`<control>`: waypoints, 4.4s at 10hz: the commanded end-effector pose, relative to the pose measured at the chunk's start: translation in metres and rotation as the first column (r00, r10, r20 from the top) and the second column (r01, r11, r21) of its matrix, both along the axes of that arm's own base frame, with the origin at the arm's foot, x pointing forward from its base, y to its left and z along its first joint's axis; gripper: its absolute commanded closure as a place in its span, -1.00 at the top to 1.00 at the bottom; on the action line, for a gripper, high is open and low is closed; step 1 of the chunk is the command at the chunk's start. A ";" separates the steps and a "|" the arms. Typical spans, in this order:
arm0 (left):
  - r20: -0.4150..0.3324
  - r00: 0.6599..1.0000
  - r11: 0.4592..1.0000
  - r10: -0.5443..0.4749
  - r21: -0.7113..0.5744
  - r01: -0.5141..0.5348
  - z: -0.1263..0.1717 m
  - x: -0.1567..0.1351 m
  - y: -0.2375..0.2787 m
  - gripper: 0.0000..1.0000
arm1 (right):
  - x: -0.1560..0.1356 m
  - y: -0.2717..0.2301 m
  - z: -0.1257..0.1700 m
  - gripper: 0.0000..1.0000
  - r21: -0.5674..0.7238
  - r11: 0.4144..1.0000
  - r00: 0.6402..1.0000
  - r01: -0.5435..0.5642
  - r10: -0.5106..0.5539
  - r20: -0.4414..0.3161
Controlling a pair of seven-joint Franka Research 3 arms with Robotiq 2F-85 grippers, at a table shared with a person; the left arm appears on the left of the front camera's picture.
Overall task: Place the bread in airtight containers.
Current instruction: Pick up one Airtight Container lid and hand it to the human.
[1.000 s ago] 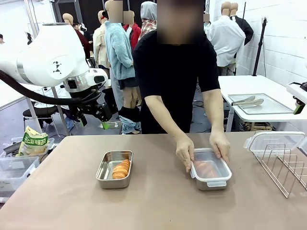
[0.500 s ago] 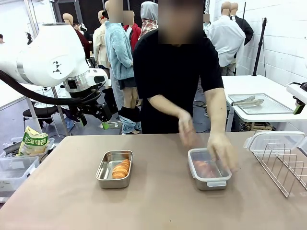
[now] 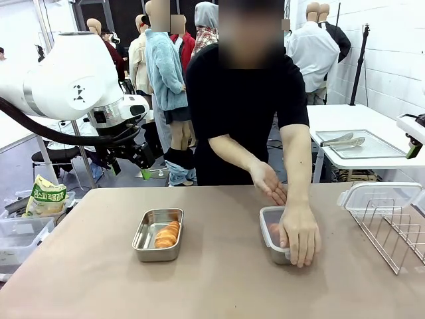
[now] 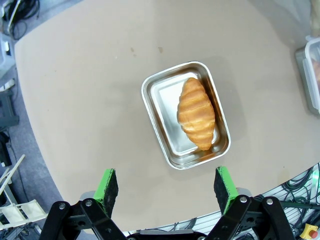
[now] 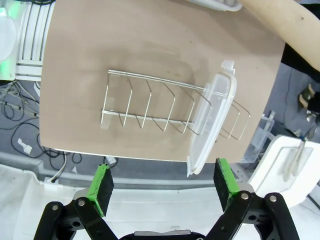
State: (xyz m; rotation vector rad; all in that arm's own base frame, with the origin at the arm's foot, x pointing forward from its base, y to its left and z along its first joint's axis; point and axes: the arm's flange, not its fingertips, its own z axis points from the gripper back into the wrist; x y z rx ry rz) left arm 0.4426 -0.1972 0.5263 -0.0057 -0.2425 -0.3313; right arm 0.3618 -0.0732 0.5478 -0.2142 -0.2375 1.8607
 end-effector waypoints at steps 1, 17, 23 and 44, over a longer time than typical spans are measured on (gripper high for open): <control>0.004 1.000 1.000 0.020 0.018 -0.020 0.001 0.000 0.000 1.00 | -0.001 -0.001 -0.002 1.00 -0.006 1.000 1.000 0.000 0.000 -0.004; 0.004 1.000 1.000 0.020 0.018 -0.020 0.001 0.000 0.000 1.00 | 0.000 0.000 0.000 1.00 0.000 1.000 1.000 0.000 0.000 0.000; 0.004 1.000 1.000 0.020 0.018 -0.020 0.001 0.000 0.000 1.00 | 0.058 0.001 -0.054 1.00 0.011 1.000 1.000 -0.016 0.016 -0.004; 0.004 1.000 1.000 0.020 0.018 -0.020 0.001 0.000 0.000 1.00 | 0.161 -0.019 -0.141 1.00 0.151 0.983 0.985 0.105 -0.081 -0.154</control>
